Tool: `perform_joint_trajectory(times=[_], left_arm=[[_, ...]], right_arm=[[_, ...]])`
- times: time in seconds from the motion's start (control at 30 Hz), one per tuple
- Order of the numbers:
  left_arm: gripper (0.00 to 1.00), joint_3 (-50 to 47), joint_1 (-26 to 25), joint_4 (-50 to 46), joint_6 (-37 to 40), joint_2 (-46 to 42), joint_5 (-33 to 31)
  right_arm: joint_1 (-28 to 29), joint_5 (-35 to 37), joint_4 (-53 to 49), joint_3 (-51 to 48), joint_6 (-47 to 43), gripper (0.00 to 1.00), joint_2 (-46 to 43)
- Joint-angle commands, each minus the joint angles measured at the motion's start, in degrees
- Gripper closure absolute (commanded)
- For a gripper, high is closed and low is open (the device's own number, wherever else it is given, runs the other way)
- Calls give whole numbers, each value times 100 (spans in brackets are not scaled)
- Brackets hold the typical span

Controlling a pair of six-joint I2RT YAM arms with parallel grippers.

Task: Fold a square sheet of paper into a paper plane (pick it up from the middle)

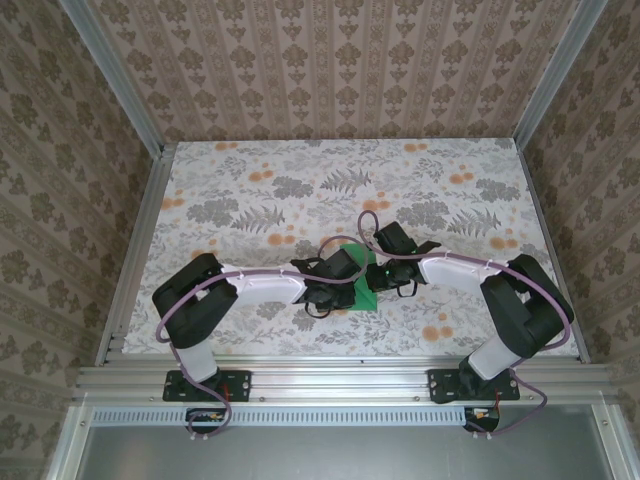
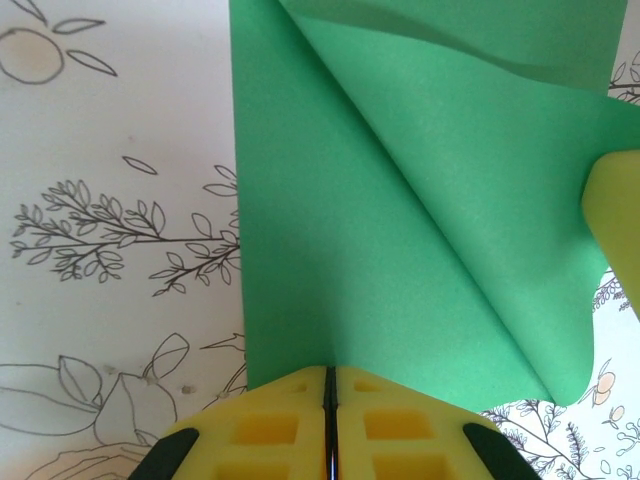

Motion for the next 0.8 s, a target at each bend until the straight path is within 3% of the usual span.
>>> perform_joint_trajectory(times=[0.0, 0.77], left_arm=[[90, 81, -81, -458, 148, 164, -109], [90, 122, -79, -694, 197, 248, -175]], right_arm=[[-37, 155, 22, -66, 62, 89, 118], [-110, -116, -111, 240, -248, 88, 420]])
